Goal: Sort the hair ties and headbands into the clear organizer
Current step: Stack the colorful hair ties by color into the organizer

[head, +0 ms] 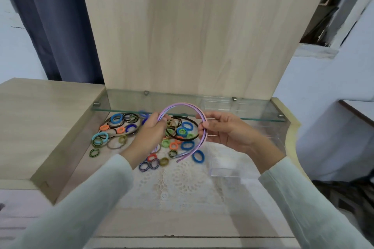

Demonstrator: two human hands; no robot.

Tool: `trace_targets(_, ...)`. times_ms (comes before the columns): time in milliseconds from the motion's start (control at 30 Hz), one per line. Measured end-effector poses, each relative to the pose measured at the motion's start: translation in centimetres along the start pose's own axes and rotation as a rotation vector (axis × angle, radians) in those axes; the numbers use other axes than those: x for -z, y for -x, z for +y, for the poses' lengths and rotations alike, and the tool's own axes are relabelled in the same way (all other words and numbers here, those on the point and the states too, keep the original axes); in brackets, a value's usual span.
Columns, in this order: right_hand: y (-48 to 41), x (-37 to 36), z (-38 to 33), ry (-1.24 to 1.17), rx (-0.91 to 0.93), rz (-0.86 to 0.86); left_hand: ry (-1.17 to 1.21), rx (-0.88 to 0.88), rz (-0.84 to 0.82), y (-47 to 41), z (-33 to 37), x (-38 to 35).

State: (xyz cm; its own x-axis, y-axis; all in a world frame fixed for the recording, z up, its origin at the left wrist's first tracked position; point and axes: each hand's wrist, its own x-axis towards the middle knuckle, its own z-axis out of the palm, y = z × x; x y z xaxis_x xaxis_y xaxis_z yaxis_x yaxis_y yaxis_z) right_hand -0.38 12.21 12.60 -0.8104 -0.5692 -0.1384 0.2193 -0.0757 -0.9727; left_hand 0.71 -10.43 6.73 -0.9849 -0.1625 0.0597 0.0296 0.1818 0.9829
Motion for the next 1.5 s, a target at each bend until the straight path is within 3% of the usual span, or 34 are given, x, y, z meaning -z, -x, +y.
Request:
trace_targets(567, 6.9, 9.4, 1.6, -0.027, 0.098, 0.236, 0.087, -0.019, -0.27, -1.7, 2.0, -11.4)
trace_targets(800, 8.3, 12.3, 2.9, 0.08, 0.029, 0.329, 0.094, 0.056, -0.348, -1.5, 1.4, -14.3)
trace_targets(1067, 8.9, 13.6, 3.9, 0.303, -0.079, 0.386, -0.088, 0.023, -0.481, -1.3, 0.9, -15.3)
trace_targets(1500, 7.2, 13.7, 5.0, 0.725, -0.329, 0.593, -0.418, -0.128, -0.346, -0.9, -0.4, -18.2)
